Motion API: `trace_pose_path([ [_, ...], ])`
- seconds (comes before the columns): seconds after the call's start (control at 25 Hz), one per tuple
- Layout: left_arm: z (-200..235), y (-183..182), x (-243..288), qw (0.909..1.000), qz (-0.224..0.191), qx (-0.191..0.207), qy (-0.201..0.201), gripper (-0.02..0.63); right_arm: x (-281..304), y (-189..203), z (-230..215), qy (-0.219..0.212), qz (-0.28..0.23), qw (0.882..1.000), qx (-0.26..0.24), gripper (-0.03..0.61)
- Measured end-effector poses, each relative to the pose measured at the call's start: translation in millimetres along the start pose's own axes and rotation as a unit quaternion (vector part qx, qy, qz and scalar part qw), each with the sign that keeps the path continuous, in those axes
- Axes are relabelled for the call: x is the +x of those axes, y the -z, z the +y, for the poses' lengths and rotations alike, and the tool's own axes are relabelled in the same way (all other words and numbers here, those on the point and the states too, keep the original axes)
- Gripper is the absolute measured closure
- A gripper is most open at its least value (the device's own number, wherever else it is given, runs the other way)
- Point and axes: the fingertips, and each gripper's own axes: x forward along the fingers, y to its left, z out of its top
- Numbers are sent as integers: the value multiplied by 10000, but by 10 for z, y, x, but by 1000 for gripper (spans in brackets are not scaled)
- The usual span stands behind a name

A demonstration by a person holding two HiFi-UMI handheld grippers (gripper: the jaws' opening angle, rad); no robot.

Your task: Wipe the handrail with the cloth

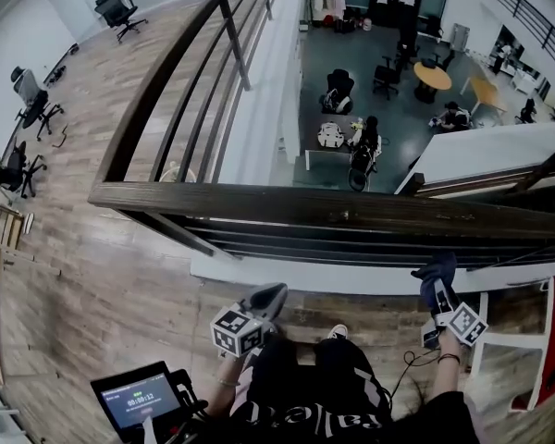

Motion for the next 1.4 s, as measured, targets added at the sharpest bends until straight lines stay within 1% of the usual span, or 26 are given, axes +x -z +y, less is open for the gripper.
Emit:
trace_pose_path([
  [0.12,311,-25,-341,10000,-35,-31,-34,614,167,510,622,-295,291,9991,-118,486],
  [0.2,620,-64,-605,10000,-7,35,-70,614,358,887,1119,-569,490,9971,-140,486],
  [0.32,1147,-225,-1036,9999,-61,-16,-96,614,704,1432,1918,-837,799,9930,-235,486],
  [0.4,1406,-244,-1257,9998,-111,-65,-141,614,885,1758,2266,-946,984,9900,-366,486],
  [0.48,1565,-165,-1392,9996,-171,-121,-182,614,1021,2054,2483,-1081,1176,9857,-528,486],
  [0.6,1742,22,-1531,9994,-153,-64,-307,614,1212,2492,2755,-1392,1562,9751,-737,486],
  [0.72,1893,174,-1663,9991,-186,-131,-365,614,1431,2915,3036,-1649,1976,9606,-1050,486],
  [0.84,2026,290,-1844,9976,-262,-362,-520,614,1672,3328,3344,-1872,2338,9445,-1351,486],
  [1.04,2272,589,-2147,9952,-215,-607,-736,614,2166,3993,3883,-2194,2814,9202,-1610,486],
  [1.16,2487,790,-2348,9940,-111,-646,-881,614,2493,4344,4198,-2296,3027,9072,-1806,486],
  [1.24,2555,861,-2432,9923,-111,-705,-1009,614,2659,4472,4336,-2347,3063,9043,-1826,486],
  [1.4,2663,1051,-2479,9896,-142,-879,-1132,614,3063,4613,4475,-2352,3049,9075,-1679,486],
])
